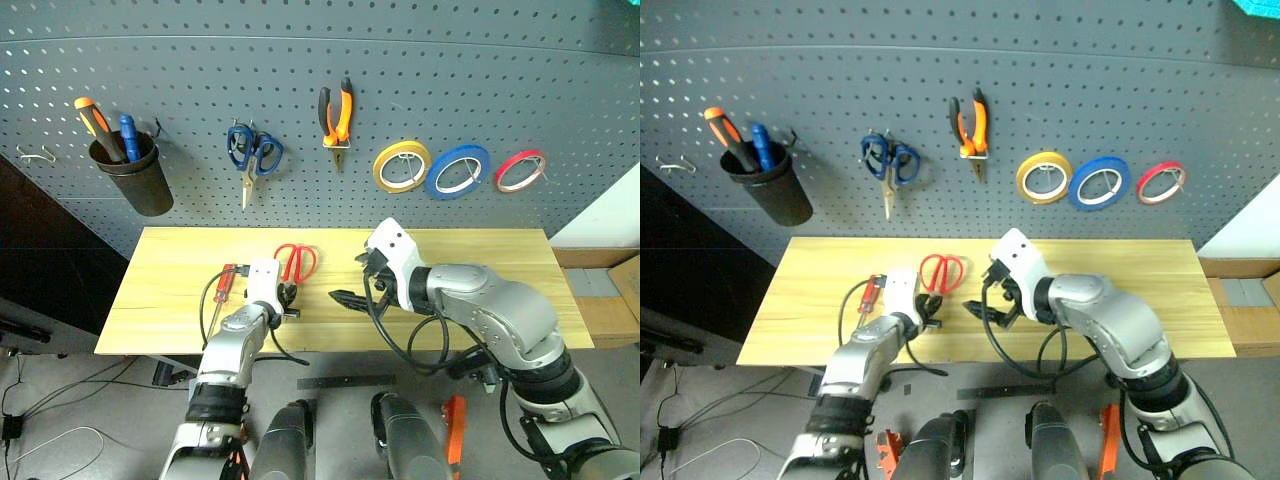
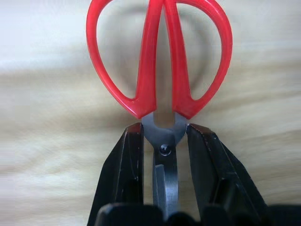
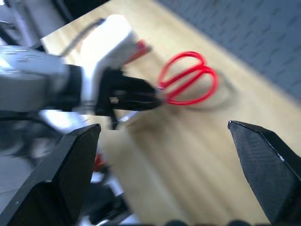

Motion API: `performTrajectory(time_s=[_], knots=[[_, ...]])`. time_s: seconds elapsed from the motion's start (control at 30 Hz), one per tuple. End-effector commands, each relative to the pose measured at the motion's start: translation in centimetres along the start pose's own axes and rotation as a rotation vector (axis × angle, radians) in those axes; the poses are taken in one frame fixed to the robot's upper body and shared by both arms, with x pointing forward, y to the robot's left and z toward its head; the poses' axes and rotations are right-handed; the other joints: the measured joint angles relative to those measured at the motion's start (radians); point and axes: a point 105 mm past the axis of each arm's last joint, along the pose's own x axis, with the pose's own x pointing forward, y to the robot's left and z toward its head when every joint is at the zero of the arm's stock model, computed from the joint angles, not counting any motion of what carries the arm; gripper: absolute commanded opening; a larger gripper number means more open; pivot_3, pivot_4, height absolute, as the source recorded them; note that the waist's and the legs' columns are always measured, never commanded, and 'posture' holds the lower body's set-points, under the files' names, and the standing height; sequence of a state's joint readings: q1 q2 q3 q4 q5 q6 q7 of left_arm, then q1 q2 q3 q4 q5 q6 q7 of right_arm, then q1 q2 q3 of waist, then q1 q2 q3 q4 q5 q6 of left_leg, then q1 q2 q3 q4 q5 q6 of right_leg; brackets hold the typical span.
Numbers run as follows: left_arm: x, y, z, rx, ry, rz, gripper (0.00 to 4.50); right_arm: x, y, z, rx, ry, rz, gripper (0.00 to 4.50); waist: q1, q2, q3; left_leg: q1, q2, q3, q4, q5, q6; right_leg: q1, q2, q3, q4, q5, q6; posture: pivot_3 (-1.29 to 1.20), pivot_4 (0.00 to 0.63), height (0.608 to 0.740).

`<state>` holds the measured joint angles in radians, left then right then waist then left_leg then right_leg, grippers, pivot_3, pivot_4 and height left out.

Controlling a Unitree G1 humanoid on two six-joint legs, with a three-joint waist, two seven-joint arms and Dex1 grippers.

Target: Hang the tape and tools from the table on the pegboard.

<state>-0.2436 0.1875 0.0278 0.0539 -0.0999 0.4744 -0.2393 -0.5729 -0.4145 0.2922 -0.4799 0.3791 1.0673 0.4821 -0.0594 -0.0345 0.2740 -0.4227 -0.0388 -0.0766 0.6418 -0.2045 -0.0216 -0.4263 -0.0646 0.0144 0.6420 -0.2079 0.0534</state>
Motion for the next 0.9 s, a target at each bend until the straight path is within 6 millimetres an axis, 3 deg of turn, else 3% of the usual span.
performTrajectory(time_s=[0.03,0.27,0.47,0.63,0.9], knots=[[-3.4,-0.7,5.2,0.11,-0.288,-0.036,1.0,-1.5,-0.4,3.1,-0.15,-0.158,-0.072,4.5,0.0,0.0,0.0,0.0,0.0,0.0,0.0,0.0,0.0,0.0,-0.002,0.0,-0.001,0.0,0.0,-0.14,0.227,0.74],[-8.1,0.8,10.3,0.311,-0.529,0.092,1.0,-2.6,0.0,5.0,-0.226,-0.294,-0.048,4.5,0.001,0.0,0.0,-0.001,0.0,0.001,0.0,0.0,0.0,0.0,-0.004,-0.001,-0.002,-0.002,0.001,-0.13,0.218,0.74],[-10.2,1.3,15.1,0.409,-0.69,0.172,1.0,-2.9,-1.5,5.7,-0.219,-0.333,-0.104,4.5,0.003,0.0,0.0,-0.001,0.0,0.0,0.001,0.0,0.001,0.0,0.0,-0.002,-0.001,-0.002,0.001,-0.11,0.212,0.74],[-9.0,1.6,16.4,0.392,-0.691,0.185,1.0,-2.5,-2.2,5.9,-0.2,-0.339,-0.12,4.5,0.002,0.0,0.0,-0.001,0.0,0.0,0.001,0.0,0.001,0.0,0.001,-0.002,-0.001,-0.002,0.001,-0.1,0.208,0.74],[-5.0,2.2,15.9,0.375,-0.599,0.162,1.0,-1.9,-2.3,6.0,-0.193,-0.326,-0.107,4.5,0.001,0.0,0.0,-0.001,0.0,0.0,0.002,0.0,0.001,0.0,0.002,-0.001,0.001,-0.002,0.001,-0.13,0.213,0.74]])
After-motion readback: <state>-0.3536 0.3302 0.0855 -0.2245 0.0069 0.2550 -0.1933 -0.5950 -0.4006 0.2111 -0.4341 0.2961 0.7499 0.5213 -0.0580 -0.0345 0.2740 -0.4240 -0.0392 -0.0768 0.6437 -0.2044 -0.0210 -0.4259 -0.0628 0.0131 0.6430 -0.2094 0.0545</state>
